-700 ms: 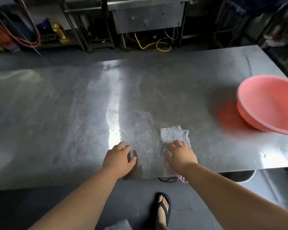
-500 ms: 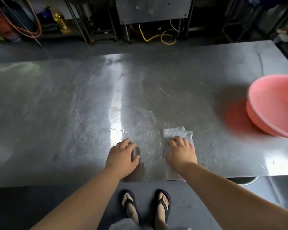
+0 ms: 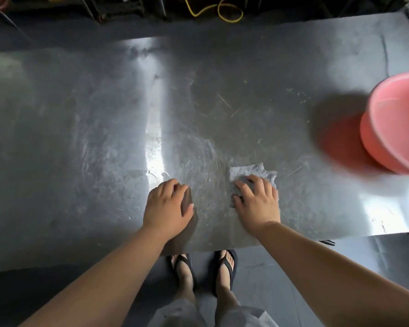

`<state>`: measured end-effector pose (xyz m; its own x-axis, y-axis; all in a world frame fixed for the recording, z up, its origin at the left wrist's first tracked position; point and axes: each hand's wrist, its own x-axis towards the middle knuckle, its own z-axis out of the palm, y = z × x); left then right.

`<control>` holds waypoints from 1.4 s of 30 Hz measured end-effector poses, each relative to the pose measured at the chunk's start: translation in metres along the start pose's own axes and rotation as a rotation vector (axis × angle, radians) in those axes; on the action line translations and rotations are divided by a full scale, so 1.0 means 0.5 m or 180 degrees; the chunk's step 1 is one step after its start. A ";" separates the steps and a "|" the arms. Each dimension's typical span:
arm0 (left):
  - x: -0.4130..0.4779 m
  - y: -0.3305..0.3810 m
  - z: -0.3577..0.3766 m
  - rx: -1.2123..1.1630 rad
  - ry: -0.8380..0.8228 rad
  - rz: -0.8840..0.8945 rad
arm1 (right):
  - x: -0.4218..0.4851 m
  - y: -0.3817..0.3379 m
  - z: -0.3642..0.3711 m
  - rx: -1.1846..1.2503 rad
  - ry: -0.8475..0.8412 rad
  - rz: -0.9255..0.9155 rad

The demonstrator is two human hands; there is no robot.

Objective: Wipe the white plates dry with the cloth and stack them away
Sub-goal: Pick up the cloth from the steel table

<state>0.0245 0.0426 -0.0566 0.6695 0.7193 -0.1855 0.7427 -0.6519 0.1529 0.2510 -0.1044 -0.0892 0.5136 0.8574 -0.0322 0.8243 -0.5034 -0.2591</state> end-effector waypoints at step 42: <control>-0.573 -0.505 -0.210 -0.0250 0.0107 -0.2058 | -0.068 -0.797 -0.087 0.0018 -0.1027 -0.2534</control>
<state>-0.3535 0.0266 0.0600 0.0863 0.9685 -0.2336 0.9936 -0.0665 0.0914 -0.0846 0.0626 0.0571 -0.3109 0.9439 -0.1116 0.9087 0.2608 -0.3259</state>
